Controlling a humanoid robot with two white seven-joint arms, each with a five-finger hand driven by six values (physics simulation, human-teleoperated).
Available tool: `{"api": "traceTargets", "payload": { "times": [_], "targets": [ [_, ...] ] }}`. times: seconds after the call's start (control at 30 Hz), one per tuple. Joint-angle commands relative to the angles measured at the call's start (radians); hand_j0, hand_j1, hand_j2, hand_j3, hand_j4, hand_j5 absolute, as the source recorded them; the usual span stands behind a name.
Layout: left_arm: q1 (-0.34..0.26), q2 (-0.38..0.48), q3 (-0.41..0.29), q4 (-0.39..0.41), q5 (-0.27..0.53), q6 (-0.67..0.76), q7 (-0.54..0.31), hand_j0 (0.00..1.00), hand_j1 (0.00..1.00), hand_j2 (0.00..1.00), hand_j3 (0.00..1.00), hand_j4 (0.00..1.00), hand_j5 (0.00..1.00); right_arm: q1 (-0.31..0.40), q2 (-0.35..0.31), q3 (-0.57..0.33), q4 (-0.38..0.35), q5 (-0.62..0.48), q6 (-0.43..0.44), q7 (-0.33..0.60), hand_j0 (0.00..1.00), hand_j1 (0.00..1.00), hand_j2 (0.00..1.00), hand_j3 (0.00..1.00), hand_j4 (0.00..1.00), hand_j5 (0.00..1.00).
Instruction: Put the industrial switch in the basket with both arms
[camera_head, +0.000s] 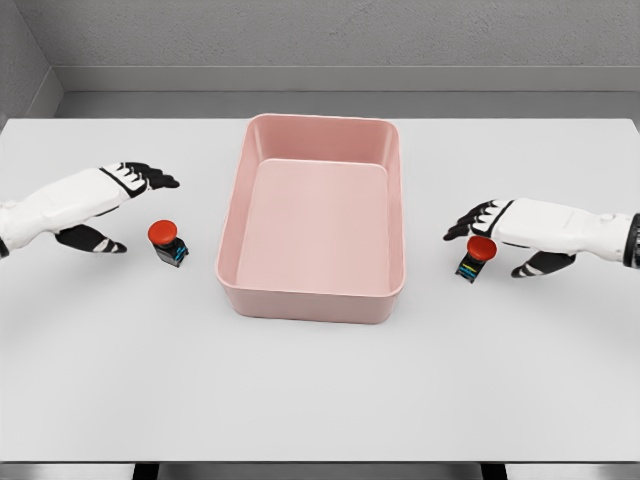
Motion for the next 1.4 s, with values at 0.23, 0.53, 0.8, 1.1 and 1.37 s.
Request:
{"api": "traceTargets", "payload": {
  "times": [0.23,0.53,0.8,1.1,1.37],
  "targets": [
    [-0.002,-0.018,-0.018,0.014,-0.006,0.001,-0.005,0.85,0.85,0.85,0.85,0.85,0.85,-0.002,0.036,-0.002,0.035,0.016,0.001,0.005,0.86,0.86,0.86,0.86,0.86,0.86],
    [-0.014,-0.030,-0.041,0.009,-0.006,0.001,-0.014,0.81,0.81,0.81,0.81,0.81,0.81,0.000,0.055,0.000,0.026,0.027,0.001,0.005,0.83,0.83,0.83,0.83,0.83,0.83],
    [-0.014,-0.047,-0.058,0.005,-0.006,0.001,-0.027,0.81,0.81,0.81,0.81,0.81,0.81,0.003,0.053,0.000,0.028,0.062,0.001,0.005,0.68,0.68,0.68,0.68,0.68,0.68],
    [-0.012,-0.048,-0.062,0.005,-0.006,0.001,-0.028,0.81,0.81,0.81,0.81,0.81,0.81,0.003,0.053,0.000,0.028,0.084,0.001,0.005,0.55,0.55,0.55,0.55,0.55,0.55],
    [-0.005,-0.047,-0.062,0.005,-0.005,0.001,-0.027,0.75,0.75,0.75,0.75,0.75,0.75,0.002,0.050,-0.002,0.029,0.089,0.001,0.012,0.49,0.49,0.49,0.49,0.49,0.49]
  ]
}}
